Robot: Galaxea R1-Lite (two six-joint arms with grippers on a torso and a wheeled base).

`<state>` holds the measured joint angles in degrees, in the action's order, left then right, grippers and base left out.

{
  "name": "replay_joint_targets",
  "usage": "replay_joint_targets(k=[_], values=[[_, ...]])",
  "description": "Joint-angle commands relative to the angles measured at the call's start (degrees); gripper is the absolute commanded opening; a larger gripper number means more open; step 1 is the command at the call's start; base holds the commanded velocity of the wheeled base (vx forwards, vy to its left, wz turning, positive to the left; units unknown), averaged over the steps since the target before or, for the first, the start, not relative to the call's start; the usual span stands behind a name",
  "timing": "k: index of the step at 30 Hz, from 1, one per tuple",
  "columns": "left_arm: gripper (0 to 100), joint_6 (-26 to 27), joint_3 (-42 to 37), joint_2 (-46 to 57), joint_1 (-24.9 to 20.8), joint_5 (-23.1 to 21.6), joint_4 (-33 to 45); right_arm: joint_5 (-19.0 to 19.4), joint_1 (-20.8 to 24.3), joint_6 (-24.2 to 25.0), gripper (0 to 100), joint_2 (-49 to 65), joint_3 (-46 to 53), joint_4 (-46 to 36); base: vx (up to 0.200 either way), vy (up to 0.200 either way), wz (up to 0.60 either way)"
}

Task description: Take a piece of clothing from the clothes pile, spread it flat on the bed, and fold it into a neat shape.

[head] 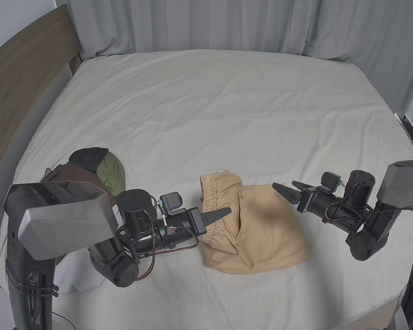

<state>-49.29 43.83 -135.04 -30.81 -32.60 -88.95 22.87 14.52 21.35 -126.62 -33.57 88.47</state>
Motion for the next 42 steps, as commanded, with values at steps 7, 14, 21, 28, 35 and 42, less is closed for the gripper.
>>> replay_joint_targets(k=[7, 14, 21, 28, 35, 42], values=[[0, -1.69, 6.62, -4.27, -2.94, 2.89, 0.01, -0.19, -1.77, 0.63, 100, 0.06, -2.02, 0.04, 0.000, 0.000, 0.00], [0, -1.78, 10.58, -7.96, -4.70, 4.82, 0.01, -0.19, -2.74, 1.33, 100, 0.06, -2.73, 0.04, 0.000, 0.000, 0.00], [0, -1.78, 11.37, -9.46, -5.32, 4.82, 0.01, -0.19, -2.74, 1.51, 100, 1.12, -2.73, -0.05, 0.000, 0.000, 0.00], [0, -1.69, 11.90, -10.51, -5.93, 4.82, 0.01, -0.19, -2.65, 1.95, 100, 1.12, -2.64, 0.04, 0.000, 0.000, 0.00], [0, -1.60, 13.22, -11.21, -6.02, 5.00, 0.01, -0.19, -2.65, 1.95, 100, 1.12, -2.64, 0.04, 0.000, 0.000, 0.00], [100, -1.16, 13.22, -12.27, -6.11, 5.00, -0.08, -0.11, -2.30, 2.12, 100, 1.91, -2.46, 0.04, 0.000, 0.000, 0.00]])
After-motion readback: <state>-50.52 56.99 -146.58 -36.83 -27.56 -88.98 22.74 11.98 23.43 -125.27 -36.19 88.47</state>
